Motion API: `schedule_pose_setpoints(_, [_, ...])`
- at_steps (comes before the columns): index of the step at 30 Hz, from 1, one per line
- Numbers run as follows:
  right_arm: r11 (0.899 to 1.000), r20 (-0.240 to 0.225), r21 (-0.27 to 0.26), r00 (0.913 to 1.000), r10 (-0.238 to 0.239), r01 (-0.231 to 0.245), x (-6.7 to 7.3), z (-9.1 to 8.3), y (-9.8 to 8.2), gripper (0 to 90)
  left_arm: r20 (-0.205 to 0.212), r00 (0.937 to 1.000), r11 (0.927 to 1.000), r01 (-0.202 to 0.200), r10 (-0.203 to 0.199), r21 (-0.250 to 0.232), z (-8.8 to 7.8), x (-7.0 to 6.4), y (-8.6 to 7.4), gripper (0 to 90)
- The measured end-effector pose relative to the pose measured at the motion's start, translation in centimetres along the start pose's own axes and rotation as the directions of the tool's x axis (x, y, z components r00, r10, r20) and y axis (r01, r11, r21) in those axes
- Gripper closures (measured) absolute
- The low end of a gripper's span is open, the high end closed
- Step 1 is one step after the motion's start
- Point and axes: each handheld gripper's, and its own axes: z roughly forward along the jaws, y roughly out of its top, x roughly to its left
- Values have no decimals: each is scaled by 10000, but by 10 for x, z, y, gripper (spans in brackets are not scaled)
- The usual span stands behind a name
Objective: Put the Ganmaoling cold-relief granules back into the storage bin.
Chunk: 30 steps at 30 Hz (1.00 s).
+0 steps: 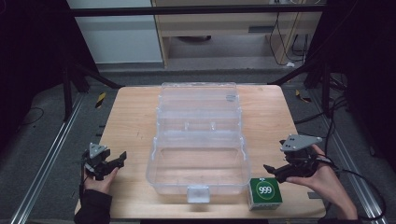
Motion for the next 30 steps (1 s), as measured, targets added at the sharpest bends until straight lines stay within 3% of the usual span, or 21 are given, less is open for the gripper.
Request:
schedule_pose_setpoints(13, [9934, -808, 837, 9942, -714, 782, 13, 3, -2, 30, 22, 9999, 9999, -113, 113, 126, 1, -1, 0, 299])
schedule_pose_setpoints(23, [9722, -1814, 1573, 9728, -1443, 1735, 30, 9, -6, 28, 22, 9999, 9998, -144, 144, 137, 2, -1, -1, 296])
schedule_pose_setpoints(29, [9615, -2188, 1830, 9620, -1636, 2052, 36, 13, -9, 28, 21, 9999, 9998, -160, 159, 153, 2, -1, -1, 295])
schedule_pose_setpoints(30, [9552, -2321, 1948, 9567, -1758, 2228, 38, 15, -10, 26, 31, 9999, 9997, -161, 161, 155, 2, -1, -1, 295])
